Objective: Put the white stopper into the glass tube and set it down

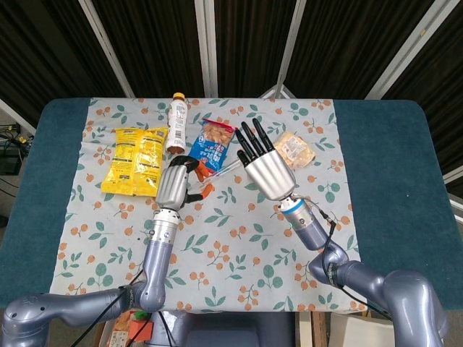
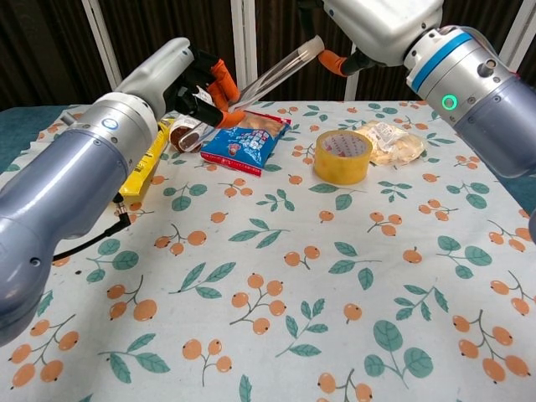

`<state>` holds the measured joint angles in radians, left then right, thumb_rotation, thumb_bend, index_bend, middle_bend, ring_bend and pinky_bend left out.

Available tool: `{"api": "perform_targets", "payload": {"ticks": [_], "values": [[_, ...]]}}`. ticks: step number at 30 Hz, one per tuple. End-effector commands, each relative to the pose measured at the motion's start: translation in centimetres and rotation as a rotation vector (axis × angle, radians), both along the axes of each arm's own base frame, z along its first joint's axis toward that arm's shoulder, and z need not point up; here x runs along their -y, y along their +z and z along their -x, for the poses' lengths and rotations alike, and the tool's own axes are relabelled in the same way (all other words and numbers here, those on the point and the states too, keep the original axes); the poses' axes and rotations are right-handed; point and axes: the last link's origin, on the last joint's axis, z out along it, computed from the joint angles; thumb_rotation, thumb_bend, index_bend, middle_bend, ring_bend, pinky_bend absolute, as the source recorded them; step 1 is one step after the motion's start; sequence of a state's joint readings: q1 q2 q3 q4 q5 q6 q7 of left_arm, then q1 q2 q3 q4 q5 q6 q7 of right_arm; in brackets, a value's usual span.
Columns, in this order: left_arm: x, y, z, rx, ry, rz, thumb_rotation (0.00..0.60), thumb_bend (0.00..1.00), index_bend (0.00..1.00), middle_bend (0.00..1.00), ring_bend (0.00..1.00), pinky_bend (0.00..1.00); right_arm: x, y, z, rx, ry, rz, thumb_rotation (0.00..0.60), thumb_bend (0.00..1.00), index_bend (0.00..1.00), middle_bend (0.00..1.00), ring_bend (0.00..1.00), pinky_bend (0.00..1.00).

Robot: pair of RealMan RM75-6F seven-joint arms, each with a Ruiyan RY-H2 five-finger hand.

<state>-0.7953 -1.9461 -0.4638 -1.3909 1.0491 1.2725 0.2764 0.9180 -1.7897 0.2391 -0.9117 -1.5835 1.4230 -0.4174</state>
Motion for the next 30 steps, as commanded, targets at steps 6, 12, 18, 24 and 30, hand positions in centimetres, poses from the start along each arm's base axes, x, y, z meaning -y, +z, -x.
{"api": "perform_targets", "payload": {"ticks": [6, 12, 18, 24, 30], "values": [[-0.03, 0.0, -0.19, 0.002, -0.002, 0.001, 0.6, 0.58, 0.7, 0.72, 0.27, 0.18, -0.05, -0.08, -0.02, 0.0, 0.0, -0.003, 0.6, 0.39, 0.7, 0.23, 0.03, 0.0], [0.01, -0.05, -0.31, 0.007, -0.001, 0.003, 0.6, 0.58, 0.7, 0.72, 0.27, 0.18, -0.03, -0.02, -0.01, -0.001, -0.001, 0.0, 0.6, 0.39, 0.61, 0.22, 0.03, 0.0], [0.05, -0.02, -0.33, 0.013, -0.004, 0.0, 0.6, 0.58, 0.7, 0.72, 0.27, 0.18, 0.12, 0.09, 0.3, -0.015, -0.017, 0.011, 0.6, 0.39, 0.27, 0.15, 0.02, 0.0], [0.08, 0.13, -0.57, 0.026, -0.012, -0.007, 0.6, 0.58, 0.7, 0.72, 0.27, 0.18, 0.07, 0.09, 0.5, -0.021, -0.027, 0.009, 0.6, 0.39, 0.18, 0.13, 0.02, 0.0], [0.1, 0.23, -0.61, 0.034, -0.02, -0.015, 0.6, 0.58, 0.7, 0.72, 0.27, 0.18, 0.07, 0.15, 0.62, -0.021, -0.038, 0.009, 0.6, 0.39, 0.16, 0.11, 0.02, 0.0]]}}
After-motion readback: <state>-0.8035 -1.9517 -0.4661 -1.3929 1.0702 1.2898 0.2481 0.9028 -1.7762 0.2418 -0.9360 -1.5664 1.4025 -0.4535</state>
